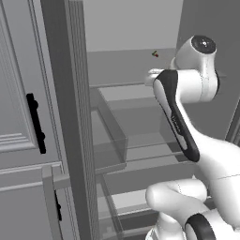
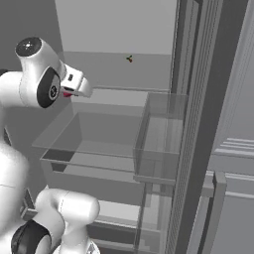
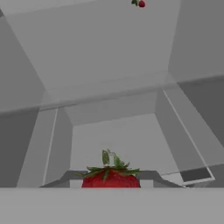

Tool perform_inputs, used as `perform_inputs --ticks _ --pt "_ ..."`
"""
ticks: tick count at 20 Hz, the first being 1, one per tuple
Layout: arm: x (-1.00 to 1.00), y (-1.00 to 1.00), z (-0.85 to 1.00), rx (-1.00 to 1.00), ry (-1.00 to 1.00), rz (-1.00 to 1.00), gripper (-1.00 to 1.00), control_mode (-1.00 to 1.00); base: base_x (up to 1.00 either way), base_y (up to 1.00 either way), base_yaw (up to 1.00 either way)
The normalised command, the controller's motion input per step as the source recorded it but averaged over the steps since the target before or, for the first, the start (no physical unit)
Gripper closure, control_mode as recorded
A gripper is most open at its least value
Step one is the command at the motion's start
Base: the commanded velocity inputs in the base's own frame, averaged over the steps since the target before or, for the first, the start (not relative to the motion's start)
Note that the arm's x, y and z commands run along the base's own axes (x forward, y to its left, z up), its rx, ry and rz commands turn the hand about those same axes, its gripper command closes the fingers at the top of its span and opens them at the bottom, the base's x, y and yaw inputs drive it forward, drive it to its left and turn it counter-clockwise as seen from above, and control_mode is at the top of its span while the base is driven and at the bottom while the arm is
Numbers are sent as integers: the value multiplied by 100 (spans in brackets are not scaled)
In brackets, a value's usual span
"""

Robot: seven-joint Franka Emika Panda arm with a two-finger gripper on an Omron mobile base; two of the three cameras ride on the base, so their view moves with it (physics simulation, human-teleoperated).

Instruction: Take the strawberry from the fridge and place it on top of the pancake, located on the dining counter.

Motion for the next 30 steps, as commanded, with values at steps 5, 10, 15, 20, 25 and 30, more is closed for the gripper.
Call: perform_inputs --ticks 5,10,15,20,25,30 --pt "-100 0 -22 0 4 0 100 -100 0 0 0" --pt "-100 0 -23 0 11 0 100 -100 0 0 0" --pt "-74 0 -22 0 3 0 100 -100 0 0 0" --pt "-39 0 -7 0 -7 0 100 -100 0 0 0" --pt "0 0 0 0 0 0 100 100 -100 0 0" --pt "0 0 0 0 0 0 100 100 -100 0 0"
